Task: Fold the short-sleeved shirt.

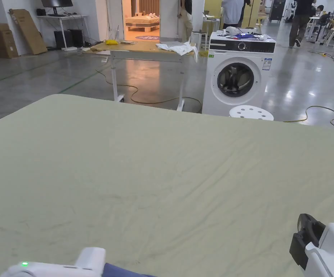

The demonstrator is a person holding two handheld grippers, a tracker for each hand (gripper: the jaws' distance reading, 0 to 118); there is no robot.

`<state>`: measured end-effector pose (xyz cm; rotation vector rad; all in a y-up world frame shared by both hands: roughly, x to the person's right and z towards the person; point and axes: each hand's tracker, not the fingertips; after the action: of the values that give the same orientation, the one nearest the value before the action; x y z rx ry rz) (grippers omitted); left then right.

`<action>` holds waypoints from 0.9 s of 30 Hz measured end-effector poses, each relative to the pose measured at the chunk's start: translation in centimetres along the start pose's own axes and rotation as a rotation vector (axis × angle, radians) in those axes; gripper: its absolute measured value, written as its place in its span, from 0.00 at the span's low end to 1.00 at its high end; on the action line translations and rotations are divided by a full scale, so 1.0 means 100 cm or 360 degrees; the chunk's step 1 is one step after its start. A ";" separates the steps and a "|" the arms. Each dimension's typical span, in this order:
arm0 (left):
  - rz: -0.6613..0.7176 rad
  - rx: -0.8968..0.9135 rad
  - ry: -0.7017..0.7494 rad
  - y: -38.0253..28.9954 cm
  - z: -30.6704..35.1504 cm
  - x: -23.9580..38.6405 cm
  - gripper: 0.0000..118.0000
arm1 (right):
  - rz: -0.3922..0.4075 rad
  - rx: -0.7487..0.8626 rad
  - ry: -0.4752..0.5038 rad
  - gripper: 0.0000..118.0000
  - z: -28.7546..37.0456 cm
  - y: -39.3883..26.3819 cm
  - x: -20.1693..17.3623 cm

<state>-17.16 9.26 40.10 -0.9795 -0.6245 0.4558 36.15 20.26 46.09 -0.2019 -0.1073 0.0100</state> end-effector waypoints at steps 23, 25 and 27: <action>0.0412 -0.0054 -0.0429 -0.034 -0.067 -0.132 0.10 | -0.0006 -0.0025 -0.0001 0.00 -0.001 0.001 0.001; 0.0437 -0.0008 -0.0456 -0.033 -0.060 -0.129 0.07 | -0.0003 -0.0024 -0.0005 0.00 -0.001 0.002 0.002; 0.0385 0.0028 -0.0450 -0.026 -0.047 -0.112 0.07 | -0.0002 -0.0022 -0.0006 0.00 -0.001 0.002 0.002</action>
<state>-22.05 -1.84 37.34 -0.9864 -0.7571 0.8228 36.39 20.49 45.99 -0.2156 -0.1111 0.0087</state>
